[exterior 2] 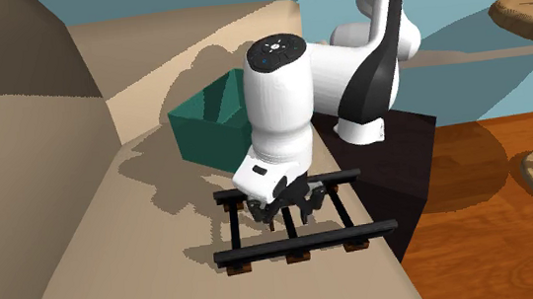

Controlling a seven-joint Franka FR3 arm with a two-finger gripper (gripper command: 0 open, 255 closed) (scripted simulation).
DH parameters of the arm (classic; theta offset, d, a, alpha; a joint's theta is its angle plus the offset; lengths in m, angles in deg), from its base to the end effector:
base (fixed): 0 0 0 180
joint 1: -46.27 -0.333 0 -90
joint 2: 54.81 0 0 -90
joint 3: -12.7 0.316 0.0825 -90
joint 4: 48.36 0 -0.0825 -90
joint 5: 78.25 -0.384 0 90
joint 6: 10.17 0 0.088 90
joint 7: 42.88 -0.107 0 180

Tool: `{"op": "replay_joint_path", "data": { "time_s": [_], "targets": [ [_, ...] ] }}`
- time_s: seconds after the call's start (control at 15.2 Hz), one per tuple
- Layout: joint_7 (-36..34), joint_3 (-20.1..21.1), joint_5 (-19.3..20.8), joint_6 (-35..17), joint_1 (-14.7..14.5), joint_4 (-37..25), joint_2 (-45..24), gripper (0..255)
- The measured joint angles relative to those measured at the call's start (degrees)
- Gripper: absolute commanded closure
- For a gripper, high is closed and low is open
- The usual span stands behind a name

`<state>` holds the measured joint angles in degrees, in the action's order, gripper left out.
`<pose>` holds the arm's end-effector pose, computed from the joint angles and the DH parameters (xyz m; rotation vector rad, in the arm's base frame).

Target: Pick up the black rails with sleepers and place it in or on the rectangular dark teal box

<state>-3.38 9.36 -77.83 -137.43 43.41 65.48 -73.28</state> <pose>0.5961 -0.0041 0.2951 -2.9478 -1.0559 0.1420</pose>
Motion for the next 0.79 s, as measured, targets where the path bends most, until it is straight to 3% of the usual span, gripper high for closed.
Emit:
{"op": "replay_joint_path", "data": {
  "time_s": [0.79],
  "targets": [
    [0.0,-0.1,0.1,1.2,0.0,-0.4,0.9,255]
  ]
}}
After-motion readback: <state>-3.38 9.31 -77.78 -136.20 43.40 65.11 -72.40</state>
